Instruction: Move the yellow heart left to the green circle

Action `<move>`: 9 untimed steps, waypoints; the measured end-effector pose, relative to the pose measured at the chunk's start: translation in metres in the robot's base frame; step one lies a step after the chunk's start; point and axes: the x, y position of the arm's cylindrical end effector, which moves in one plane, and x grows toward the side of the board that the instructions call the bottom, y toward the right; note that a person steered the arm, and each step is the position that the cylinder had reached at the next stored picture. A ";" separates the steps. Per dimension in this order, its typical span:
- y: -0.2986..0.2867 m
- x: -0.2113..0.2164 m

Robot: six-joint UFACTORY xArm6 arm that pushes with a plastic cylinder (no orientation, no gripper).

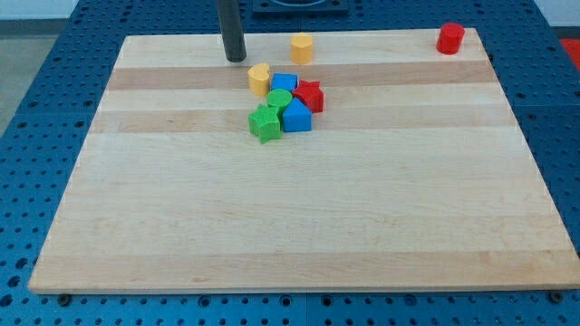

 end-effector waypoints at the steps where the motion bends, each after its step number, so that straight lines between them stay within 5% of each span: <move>1: 0.008 0.000; 5: 0.080 0.038; 9: -0.016 0.092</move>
